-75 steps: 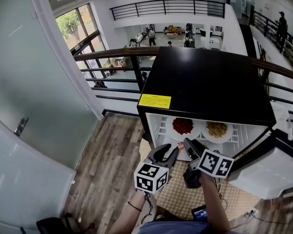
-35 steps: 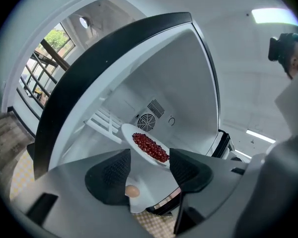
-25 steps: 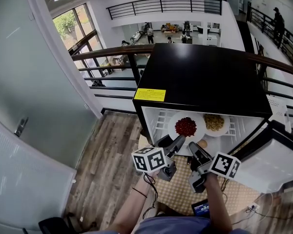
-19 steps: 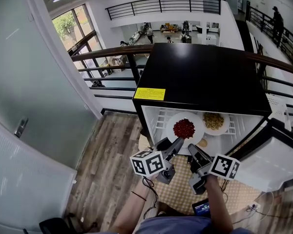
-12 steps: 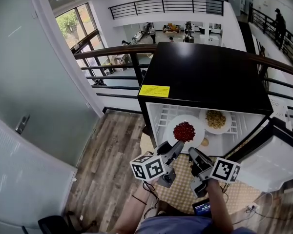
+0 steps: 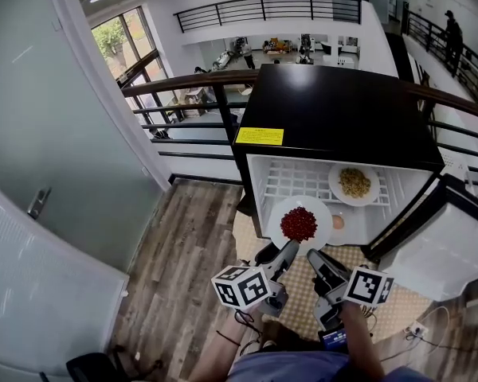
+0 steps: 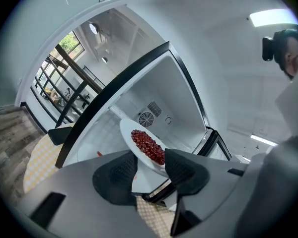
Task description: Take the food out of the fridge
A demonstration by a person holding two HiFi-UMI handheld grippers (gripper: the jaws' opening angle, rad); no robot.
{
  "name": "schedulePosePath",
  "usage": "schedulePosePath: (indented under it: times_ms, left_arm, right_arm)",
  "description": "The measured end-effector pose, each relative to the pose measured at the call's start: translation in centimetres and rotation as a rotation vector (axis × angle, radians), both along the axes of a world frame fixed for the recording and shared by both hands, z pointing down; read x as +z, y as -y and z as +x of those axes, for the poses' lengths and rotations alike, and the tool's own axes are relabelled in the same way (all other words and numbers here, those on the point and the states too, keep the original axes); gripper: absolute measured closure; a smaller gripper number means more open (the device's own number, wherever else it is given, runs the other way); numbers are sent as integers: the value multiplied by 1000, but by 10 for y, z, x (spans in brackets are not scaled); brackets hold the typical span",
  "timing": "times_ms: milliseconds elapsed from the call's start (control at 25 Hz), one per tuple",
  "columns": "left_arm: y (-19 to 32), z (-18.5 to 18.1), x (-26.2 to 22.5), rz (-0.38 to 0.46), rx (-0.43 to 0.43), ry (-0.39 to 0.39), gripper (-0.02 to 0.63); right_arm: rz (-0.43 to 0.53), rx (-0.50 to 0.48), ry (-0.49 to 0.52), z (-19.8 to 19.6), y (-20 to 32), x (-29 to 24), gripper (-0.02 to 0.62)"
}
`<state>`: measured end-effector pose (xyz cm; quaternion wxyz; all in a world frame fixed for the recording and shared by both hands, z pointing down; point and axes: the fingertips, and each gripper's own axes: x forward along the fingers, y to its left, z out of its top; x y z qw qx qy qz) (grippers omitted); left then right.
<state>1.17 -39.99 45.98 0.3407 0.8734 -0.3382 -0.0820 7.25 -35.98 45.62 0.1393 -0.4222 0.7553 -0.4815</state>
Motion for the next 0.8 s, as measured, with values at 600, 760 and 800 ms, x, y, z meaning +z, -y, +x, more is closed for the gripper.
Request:
schedulePosePath:
  times_ms: [600,760,800]
  left_arm:
    - [-62,-42,5,14,-10,26,425]
    - [-81,-53,8,9,-8,33,425]
    - [-86,-56,9,5,-8,33,425]
  right_arm:
    - [12,-18,-1,-43,-60,5,537]
    - [12,-18,-15,-54,-79,8,534]
    - [8,-16,-17,-57,-84,9,534]
